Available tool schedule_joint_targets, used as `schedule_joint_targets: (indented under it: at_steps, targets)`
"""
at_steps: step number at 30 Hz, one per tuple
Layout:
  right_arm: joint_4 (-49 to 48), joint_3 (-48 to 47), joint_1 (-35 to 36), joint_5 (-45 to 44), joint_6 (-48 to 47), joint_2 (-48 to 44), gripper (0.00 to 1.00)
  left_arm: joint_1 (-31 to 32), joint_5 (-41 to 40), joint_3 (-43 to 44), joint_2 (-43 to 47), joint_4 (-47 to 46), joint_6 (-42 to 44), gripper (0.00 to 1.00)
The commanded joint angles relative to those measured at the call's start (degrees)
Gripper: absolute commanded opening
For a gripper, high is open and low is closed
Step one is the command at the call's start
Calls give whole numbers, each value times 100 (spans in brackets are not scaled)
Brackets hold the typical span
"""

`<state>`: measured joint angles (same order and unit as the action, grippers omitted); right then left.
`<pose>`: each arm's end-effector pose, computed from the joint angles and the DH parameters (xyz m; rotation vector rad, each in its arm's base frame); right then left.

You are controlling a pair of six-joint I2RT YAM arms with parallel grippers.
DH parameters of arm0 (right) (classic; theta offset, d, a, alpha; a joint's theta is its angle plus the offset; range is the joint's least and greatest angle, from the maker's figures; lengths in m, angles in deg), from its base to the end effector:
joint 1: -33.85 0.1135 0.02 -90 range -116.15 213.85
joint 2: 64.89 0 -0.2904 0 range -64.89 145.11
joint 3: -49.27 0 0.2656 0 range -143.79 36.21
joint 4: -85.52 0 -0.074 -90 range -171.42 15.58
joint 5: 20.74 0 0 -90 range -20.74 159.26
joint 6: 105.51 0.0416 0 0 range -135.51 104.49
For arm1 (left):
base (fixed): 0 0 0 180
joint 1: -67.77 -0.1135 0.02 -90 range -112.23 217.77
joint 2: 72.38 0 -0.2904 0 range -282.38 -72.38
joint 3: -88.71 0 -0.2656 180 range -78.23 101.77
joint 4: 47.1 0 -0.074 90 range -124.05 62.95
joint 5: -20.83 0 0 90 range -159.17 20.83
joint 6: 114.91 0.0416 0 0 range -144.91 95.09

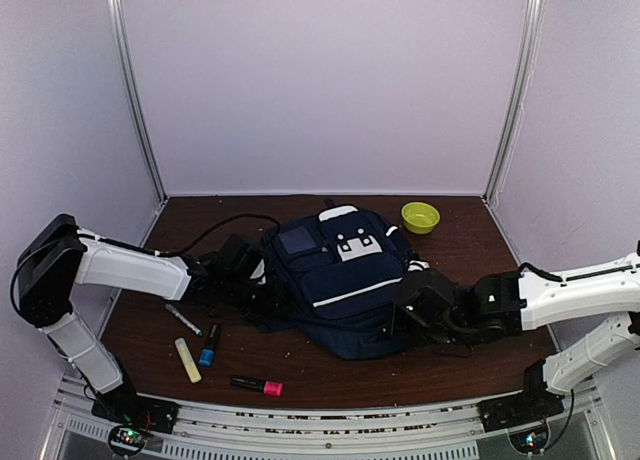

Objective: Pack the student bag
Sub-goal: Zip the student bag into the largest pocket of the bag.

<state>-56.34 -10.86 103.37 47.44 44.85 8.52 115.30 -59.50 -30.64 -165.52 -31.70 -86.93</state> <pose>0.1075 0.2436 0.2428 -0.0310 2.4665 0.5794 0.2224 -0.2533 0.1755 -0.2517 2.6729 -0.9747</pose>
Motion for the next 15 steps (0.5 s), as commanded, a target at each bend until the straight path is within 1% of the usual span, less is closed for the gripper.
schedule_joint_targets:
  at_steps: [1, 6, 9, 10, 11, 12, 13, 15]
  targets:
    - [804, 163, 18, -762, 45, -328, 0, -278, -806, 62, 564, 547, 509, 0]
    - [288, 243, 16, -509, -344, -326, 0, -255, -1017, 101, 1010, 736, 1186, 0]
    - [58, 62, 18, -339, -663, -204, 0, -144, -1135, 152, 1239, 898, 1731, 1]
    - [39, -43, 20, -315, -746, -143, 0, -107, -1169, 168, 1322, 968, 1888, 8]
    - [3, -134, 26, -295, -825, -84, 0, -67, -1220, 163, 1410, 1033, 2020, 17]
    - [-43, -226, 25, -276, -899, -29, 0, -14, -1298, 156, 1524, 1094, 2139, 28]
    - [-87, -309, 27, -269, -964, 19, 0, 56, -1355, 135, 1641, 1122, 2285, 42]
    - [-167, -455, 27, -269, -1084, 122, 0, 256, -1580, 88, 1879, 1204, 2574, 61]
